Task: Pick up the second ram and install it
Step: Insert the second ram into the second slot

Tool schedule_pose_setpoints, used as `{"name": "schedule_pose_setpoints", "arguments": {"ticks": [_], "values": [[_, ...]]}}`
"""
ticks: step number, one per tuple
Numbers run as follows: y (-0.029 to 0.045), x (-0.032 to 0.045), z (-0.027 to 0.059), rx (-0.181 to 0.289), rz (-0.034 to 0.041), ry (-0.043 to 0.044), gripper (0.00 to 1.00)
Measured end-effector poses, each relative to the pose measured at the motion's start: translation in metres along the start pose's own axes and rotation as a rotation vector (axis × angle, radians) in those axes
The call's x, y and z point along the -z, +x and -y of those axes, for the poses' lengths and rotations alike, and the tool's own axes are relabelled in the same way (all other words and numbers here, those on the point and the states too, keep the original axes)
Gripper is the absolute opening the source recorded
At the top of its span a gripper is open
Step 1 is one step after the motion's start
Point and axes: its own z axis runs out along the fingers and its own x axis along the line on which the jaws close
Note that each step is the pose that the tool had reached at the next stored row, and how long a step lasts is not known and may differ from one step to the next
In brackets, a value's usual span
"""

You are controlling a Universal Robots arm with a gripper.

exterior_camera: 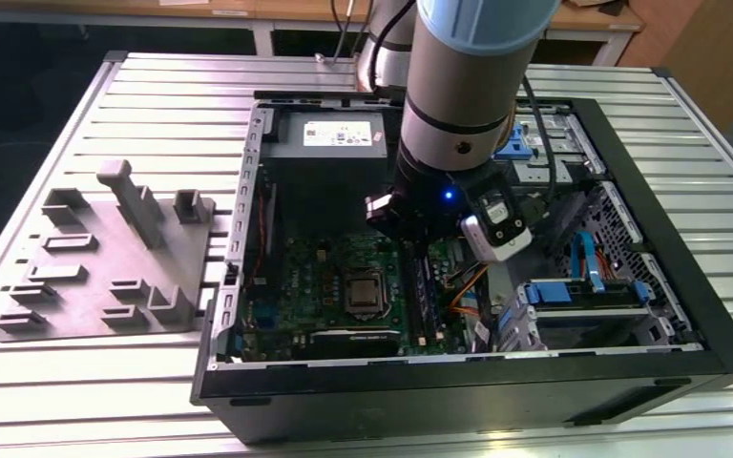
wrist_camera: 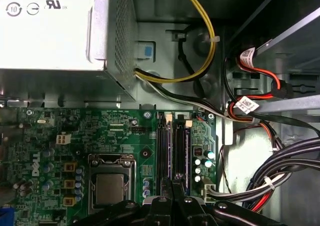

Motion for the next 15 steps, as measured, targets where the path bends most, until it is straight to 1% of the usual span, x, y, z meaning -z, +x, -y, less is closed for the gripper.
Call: {"name": "schedule_pose_setpoints", "arguments": {"ticks": [3, 9, 15], "values": [[0.0000, -0.0003, 0.0001, 0.000, 0.0000, -0.0004, 0.11], [0.0001, -0.0039, 0.0005, 0.000, -0.0001, -0.0001, 0.11], [-0.0003, -0.0048, 0.0005, 0.000, 0.0000, -0.0004, 0.11]]}}
